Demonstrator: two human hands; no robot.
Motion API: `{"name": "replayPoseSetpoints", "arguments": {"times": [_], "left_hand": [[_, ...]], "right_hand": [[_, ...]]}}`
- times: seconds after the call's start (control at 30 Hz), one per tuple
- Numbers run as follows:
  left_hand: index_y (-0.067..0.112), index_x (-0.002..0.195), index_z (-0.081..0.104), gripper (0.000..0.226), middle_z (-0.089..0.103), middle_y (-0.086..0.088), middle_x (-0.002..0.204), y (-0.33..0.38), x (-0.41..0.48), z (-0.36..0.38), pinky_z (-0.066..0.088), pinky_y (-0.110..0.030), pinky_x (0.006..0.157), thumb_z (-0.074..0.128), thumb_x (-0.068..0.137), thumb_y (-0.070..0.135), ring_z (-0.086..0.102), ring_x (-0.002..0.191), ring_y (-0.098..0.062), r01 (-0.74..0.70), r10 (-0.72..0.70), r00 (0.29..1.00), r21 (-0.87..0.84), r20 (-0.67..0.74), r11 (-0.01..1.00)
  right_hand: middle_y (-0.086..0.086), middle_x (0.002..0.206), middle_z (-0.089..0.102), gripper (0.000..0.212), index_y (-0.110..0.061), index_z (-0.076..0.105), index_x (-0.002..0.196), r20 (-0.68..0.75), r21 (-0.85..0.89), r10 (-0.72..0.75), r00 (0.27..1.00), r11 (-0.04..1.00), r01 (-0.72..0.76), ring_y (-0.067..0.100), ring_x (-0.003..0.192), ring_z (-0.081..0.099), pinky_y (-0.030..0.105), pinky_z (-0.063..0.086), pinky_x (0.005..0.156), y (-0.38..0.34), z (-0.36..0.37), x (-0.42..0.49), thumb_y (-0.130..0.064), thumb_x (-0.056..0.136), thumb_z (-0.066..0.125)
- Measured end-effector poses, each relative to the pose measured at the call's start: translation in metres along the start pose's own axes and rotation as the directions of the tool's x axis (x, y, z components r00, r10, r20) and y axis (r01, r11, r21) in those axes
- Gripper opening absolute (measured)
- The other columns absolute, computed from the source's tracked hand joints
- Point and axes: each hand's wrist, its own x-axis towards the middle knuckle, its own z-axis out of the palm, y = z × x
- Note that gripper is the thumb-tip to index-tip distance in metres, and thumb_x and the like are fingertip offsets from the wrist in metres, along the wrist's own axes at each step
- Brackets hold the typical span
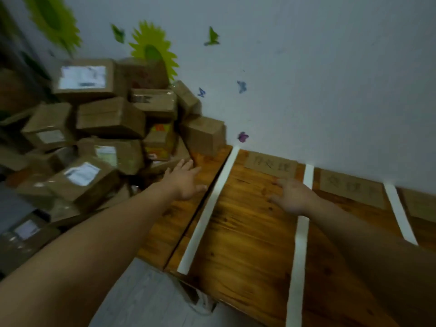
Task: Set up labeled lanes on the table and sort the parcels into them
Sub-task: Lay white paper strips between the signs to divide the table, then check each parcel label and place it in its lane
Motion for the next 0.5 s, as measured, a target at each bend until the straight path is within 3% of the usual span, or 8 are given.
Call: {"name": "replayPoseSetpoints", "arguments": {"times": [0.2,0.5], "left_hand": [[0.03,0.151,0.014,0.073,-0.003,-0.002,0.16,-0.104,-0.068,-0.033,0.009,-0.053,0.115,0.045,0.091,0.057,-0.007,0.146,-0.025,0.129,-0.138,0.984,-0.084,-0.111,0.988],[0.031,0.15,0.019,0.071,0.003,-0.002,0.16,-0.279,-0.133,-0.088,0.009,-0.052,0.116,0.047,0.089,0.057,-0.003,0.146,-0.027,0.327,-0.363,0.889,-0.167,-0.28,0.93]], "right_hand": [[0.01,0.151,0.036,0.06,-0.017,0.035,0.147,-0.001,-0.111,-0.083,0.997,0.99,0.082,0.027,0.136,0.037,0.032,0.032,0.107,-0.087,0.0,0.015,-0.043,0.095,0.05],[0.01,0.151,0.035,0.066,-0.015,0.032,0.147,-0.077,-0.091,-0.213,0.974,0.974,0.205,0.028,0.133,0.04,0.033,0.036,0.103,-0.27,0.002,0.06,-0.048,0.093,0.052]]}}
